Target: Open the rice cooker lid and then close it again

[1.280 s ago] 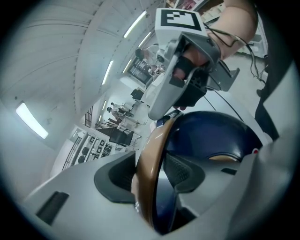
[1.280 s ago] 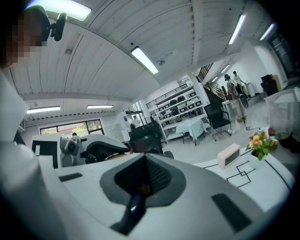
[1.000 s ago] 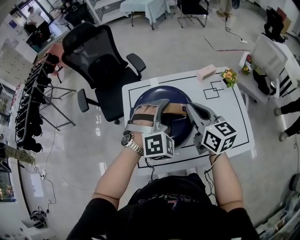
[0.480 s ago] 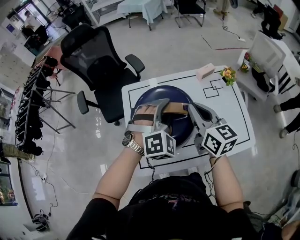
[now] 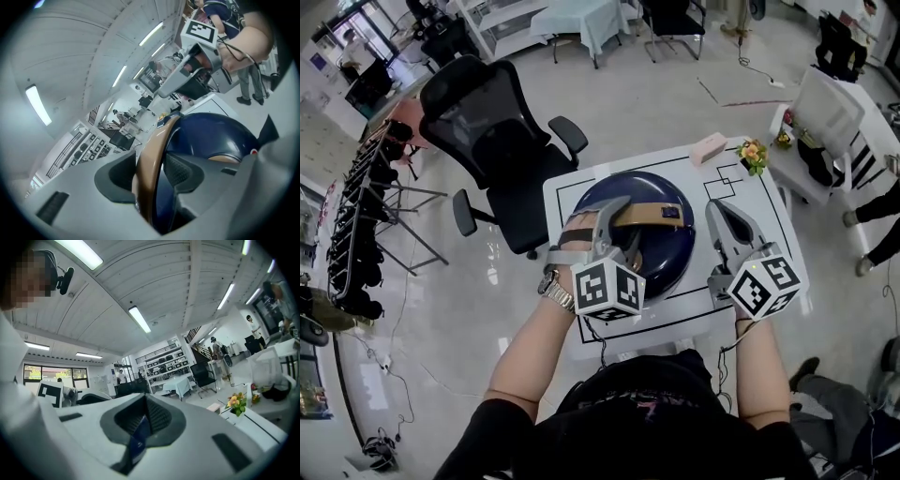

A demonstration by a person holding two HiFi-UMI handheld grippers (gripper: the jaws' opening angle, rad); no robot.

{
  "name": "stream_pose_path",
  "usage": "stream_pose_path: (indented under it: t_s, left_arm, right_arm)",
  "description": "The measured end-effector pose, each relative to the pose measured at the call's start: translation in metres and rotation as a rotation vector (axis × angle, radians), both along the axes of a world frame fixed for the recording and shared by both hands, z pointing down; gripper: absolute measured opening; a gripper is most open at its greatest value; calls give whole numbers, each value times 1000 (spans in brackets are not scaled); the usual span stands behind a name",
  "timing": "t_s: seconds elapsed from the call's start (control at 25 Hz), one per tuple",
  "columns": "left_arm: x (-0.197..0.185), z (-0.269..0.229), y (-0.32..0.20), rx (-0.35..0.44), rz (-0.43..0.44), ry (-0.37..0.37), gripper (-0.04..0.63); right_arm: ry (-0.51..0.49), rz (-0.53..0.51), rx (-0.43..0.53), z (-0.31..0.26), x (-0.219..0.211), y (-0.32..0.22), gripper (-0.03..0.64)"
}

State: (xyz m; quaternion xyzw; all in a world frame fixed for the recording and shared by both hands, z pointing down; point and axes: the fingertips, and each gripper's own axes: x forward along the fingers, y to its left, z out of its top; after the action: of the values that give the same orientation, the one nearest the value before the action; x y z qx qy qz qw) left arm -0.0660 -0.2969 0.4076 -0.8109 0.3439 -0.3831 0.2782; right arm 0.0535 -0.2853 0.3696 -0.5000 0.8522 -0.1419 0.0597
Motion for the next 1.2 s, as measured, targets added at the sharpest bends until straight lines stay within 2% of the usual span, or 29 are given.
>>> stream_pose_path:
  t_s: [0.16, 0.36, 0.56, 0.8, 0.96, 1.2]
  left_arm:
    - [-14, -18, 0, -13, -12, 98, 181]
    - [-37, -40, -1, -20, -16, 259, 180]
    - [-70, -62, -1, -12, -25, 442, 176]
    - [-109, -79, -1, -18, -61, 586, 169]
    - [-134, -84, -1, -23, -92, 660, 159]
    - [-166, -83, -1, -14, -139, 706, 140]
  right_arm:
    - [6, 20, 9, -7, 3, 0, 2]
    - [12, 22, 27, -15, -3, -3, 2]
    - [20, 0, 34, -19, -23, -6, 2]
    - [29, -34, 44, -23, -50, -10, 2]
    - [28, -49, 44, -23, -64, -11, 2]
    - [31, -82, 40, -18, -90, -14, 2]
